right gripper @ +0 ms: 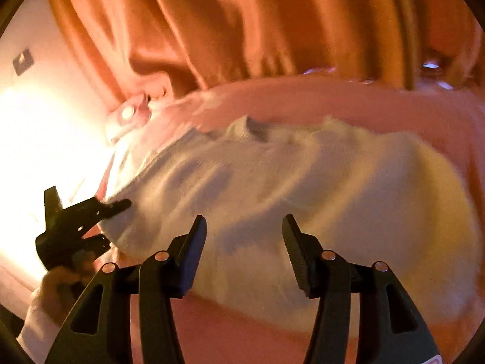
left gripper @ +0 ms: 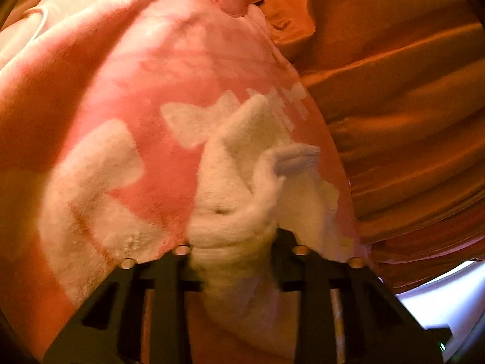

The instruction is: Fold small clothes

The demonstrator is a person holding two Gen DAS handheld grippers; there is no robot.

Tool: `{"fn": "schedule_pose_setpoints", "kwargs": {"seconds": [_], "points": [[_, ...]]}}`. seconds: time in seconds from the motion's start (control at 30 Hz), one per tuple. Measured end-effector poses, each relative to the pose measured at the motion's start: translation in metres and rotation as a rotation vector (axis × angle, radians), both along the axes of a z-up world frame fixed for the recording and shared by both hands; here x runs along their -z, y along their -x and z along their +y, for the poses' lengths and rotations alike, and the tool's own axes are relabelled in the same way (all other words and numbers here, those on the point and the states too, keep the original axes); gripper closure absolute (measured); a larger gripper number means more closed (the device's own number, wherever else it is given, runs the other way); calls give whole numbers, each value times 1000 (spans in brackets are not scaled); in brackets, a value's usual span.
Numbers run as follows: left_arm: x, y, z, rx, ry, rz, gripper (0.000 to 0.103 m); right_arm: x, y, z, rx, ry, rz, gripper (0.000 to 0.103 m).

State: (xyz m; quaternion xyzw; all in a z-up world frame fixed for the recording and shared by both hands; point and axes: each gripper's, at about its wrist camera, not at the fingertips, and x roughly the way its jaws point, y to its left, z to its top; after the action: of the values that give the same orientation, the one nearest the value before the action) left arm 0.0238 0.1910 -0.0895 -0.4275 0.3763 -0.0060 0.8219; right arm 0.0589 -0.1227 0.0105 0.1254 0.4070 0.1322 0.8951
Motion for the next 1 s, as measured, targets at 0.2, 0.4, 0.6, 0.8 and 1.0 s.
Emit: {"fn": "schedule_pose_setpoints", "kwargs": {"seconds": [0.2,0.4,0.6,0.8,1.0], "points": [[-64,-1,-49,163,-52,-189,84,48,-26,7,-66,-54,94,53],[-130,-1,-168,465,-89,-374,84,19,8,-67,66,-227,43,53],[-91,14,-308,792,-114,-293,84,12,66,-180,337,-267,-9,51],[-49,52,-340,852,-291,-224,71,26,96,-222,409,-318,22,51],[-77,80,-295,802,-355,-216,34,19,95,-207,331,-407,-8,35]]}}
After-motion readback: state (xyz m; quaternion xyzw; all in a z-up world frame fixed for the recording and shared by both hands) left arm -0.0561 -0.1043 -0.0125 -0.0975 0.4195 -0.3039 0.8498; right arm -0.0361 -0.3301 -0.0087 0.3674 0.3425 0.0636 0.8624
